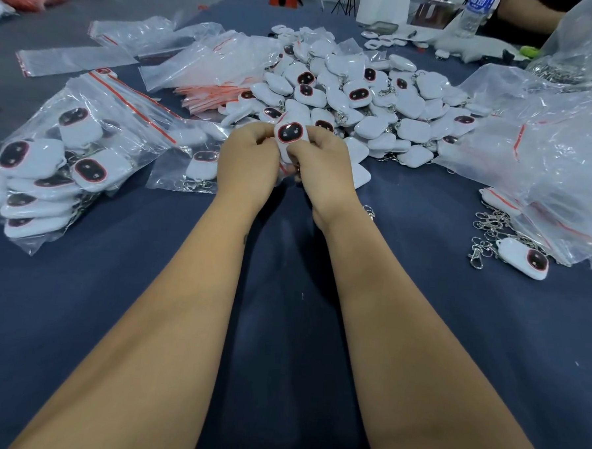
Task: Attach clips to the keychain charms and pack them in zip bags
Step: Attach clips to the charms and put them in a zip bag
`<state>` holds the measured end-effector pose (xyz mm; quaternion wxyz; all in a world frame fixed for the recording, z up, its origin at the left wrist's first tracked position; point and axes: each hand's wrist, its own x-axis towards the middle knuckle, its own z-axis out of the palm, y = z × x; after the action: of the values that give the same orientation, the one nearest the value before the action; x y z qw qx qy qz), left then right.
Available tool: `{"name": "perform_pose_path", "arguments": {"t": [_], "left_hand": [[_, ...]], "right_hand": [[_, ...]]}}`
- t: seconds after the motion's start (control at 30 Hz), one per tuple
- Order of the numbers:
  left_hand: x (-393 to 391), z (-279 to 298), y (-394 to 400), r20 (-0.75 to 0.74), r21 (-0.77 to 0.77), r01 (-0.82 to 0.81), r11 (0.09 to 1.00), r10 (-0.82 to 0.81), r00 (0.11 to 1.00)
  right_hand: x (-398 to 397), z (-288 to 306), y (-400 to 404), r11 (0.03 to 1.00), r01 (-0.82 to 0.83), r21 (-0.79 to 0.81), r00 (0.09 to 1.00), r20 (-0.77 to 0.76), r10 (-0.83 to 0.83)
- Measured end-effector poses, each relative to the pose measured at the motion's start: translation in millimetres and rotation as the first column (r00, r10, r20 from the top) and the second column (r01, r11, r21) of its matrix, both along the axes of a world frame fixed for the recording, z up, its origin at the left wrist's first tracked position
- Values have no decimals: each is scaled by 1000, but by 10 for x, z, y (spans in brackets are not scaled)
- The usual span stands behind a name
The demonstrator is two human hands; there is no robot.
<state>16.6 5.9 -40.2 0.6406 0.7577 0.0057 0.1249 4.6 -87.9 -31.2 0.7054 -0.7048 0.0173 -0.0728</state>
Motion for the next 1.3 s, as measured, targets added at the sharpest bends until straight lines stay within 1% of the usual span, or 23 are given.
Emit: {"name": "perform_pose_path", "arguments": {"t": [0.13, 0.3, 0.43, 0.6, 0.77, 0.93, 1.13, 1.3], "left_hand": [[-22, 13, -6, 6, -39, -7, 999, 8, 1000], [-30, 30, -17, -13, -82, -6, 997, 5, 1000], [-38, 48, -21, -14, -66, 16, 998, -17, 1000], [-23, 44, -17, -12, -64, 20, 998, -21, 1000], [-33, 50, -24, -27, -100, 22, 995, -25, 999], [-40, 55, -27, -22, -68, 15, 998, -17, 1000], [-48, 47, -29, 2, -33, 39, 999, -39, 999], [-34, 32, -29, -16, 8, 28, 1000, -28, 999]], "right_hand": [[4, 6, -11, 998, 46, 45, 998, -43, -44], [12, 9, -38, 998, 31, 49, 998, -64, -28], [9, 23, -48, 993, 8, 114, 997, -73, 0], [7, 31, -58, 990, -7, 139, 997, -69, 17], [10, 21, -62, 989, -28, 144, 997, -61, 37], [34, 18, -41, 988, 3, 154, 999, -49, 5], [28, 33, -52, 972, -6, 234, 999, -50, 18], [16, 33, -55, 982, -25, 186, 999, -34, 32]]}}
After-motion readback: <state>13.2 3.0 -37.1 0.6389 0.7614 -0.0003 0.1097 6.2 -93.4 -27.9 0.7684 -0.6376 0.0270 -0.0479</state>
